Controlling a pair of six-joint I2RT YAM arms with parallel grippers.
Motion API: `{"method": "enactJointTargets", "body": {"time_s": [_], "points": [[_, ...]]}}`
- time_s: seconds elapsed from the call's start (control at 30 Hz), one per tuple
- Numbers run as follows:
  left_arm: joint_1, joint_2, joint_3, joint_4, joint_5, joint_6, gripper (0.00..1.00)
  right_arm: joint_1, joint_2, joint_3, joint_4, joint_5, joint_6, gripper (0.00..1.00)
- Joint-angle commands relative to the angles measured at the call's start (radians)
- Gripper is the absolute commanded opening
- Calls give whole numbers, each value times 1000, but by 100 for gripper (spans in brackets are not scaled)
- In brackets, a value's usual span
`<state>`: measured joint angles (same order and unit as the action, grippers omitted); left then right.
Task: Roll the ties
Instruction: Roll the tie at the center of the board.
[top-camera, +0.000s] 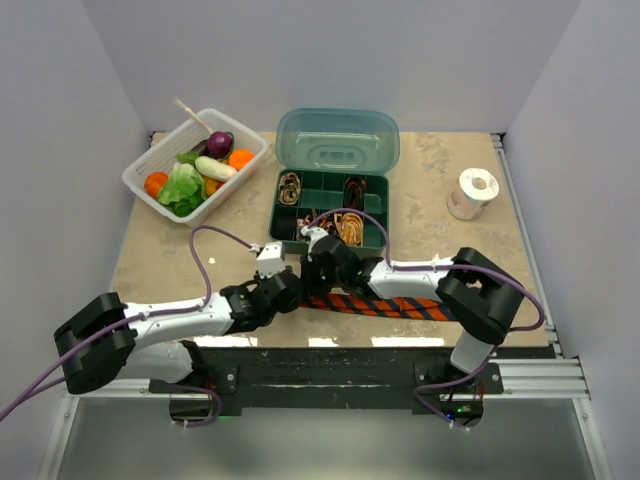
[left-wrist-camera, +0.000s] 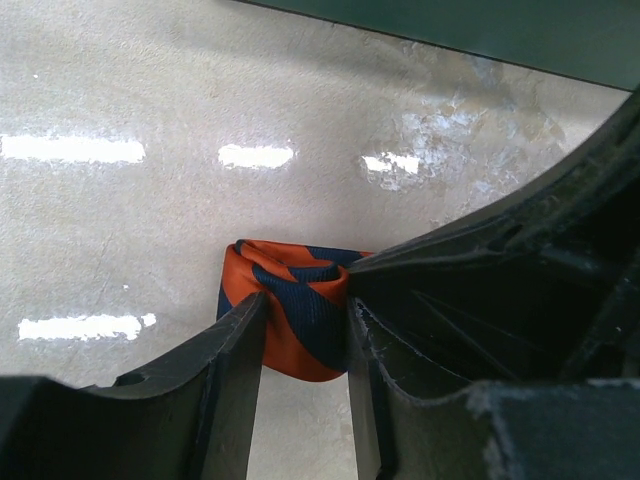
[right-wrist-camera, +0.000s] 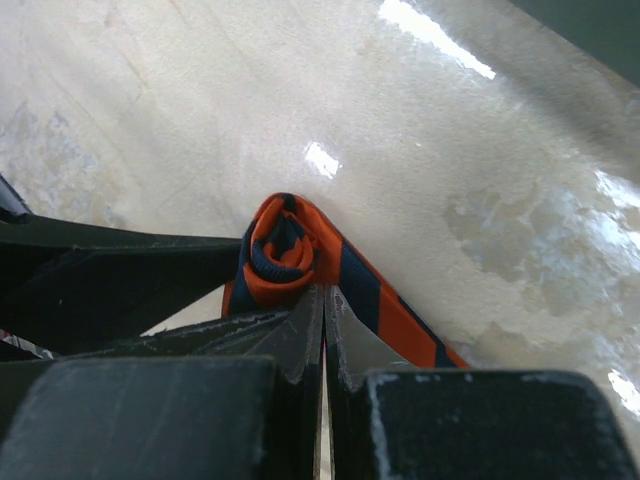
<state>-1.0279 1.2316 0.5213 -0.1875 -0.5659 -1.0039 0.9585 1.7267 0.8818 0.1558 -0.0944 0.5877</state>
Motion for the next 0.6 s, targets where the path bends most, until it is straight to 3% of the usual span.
{"method": "enactJointTargets", "body": {"time_s": [0.0, 0.3, 0.57], "points": [[3, 35, 48, 36, -5, 11, 43, 8, -71, 22, -84, 65, -37, 0], [3, 55, 49, 120, 58, 62, 48, 5, -140, 14, -128, 124, -66, 0], [3, -6, 2, 172, 77, 53, 47, -7, -181, -23, -73, 76, -86, 0]]}}
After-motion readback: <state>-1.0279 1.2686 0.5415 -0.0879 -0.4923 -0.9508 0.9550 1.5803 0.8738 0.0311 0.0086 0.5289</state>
